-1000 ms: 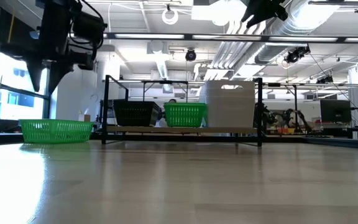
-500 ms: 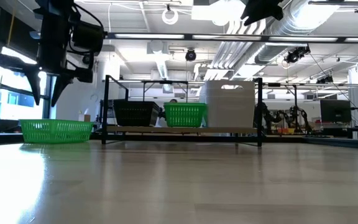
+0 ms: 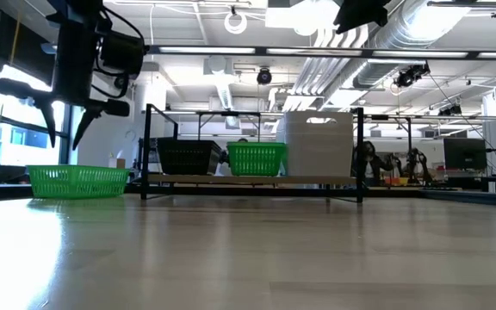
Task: Stack baskets on shelf by color
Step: Stack the green bin on the stacked green bins on the shelf
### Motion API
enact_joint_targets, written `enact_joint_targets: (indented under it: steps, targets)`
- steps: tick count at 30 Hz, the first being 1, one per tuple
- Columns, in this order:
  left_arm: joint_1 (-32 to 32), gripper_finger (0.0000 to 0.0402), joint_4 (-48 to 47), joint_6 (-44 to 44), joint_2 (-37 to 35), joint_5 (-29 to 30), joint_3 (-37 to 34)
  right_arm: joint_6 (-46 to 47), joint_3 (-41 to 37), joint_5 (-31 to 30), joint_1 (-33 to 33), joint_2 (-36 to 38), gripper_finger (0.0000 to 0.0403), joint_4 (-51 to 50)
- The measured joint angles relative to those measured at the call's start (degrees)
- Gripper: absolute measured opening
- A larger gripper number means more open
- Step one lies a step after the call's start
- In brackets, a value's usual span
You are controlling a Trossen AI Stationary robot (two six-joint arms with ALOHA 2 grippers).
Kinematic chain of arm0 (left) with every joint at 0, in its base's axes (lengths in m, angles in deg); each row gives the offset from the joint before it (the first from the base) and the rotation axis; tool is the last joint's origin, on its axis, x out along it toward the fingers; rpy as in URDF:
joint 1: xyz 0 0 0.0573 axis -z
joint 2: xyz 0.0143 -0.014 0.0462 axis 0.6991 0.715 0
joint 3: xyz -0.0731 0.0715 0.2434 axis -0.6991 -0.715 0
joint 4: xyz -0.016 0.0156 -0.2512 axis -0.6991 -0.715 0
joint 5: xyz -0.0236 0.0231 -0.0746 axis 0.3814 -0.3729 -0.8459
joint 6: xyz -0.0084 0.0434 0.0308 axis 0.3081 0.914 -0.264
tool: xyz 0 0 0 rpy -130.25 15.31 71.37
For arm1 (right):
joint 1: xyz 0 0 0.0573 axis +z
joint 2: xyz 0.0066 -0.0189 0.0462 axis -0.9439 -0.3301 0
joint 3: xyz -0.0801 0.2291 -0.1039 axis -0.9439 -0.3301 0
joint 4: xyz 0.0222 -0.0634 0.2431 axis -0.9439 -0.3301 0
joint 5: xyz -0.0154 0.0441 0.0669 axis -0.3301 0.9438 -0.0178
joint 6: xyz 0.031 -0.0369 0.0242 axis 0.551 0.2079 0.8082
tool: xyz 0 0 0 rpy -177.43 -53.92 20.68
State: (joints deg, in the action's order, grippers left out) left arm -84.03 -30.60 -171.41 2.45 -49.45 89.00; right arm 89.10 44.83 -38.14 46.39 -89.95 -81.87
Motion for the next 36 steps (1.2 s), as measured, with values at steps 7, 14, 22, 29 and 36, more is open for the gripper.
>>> enact_joint_targets:
  steps: [7,14,22,29,36]
  targets:
    - [3.2,0.0126,1.4,-9.6,0.5,0.7,-2.8,-2.0,0.0,0.0,0.0,0.0,0.0126,0.0]
    - [5.8,0.0126,5.8,-16.9,0.5,1.2,-6.4,-2.4,0.0,0.0,0.0,0.0,0.0126,0.0]
    - [5.5,0.0126,9.8,-17.0,0.5,2.6,-8.3,-2.4,0.0,0.0,0.0,0.0,0.0126,0.0]
    - [4.0,0.0126,9.5,-17.0,0.5,4.8,-8.3,-2.4,0.0,0.0,0.0,0.0,0.0126,0.0]
    - [2.4,0.0126,9.6,-13.6,1.5,4.7,-8.4,-2.4,0.0,0.0,0.0,0.0,0.0126,0.0]
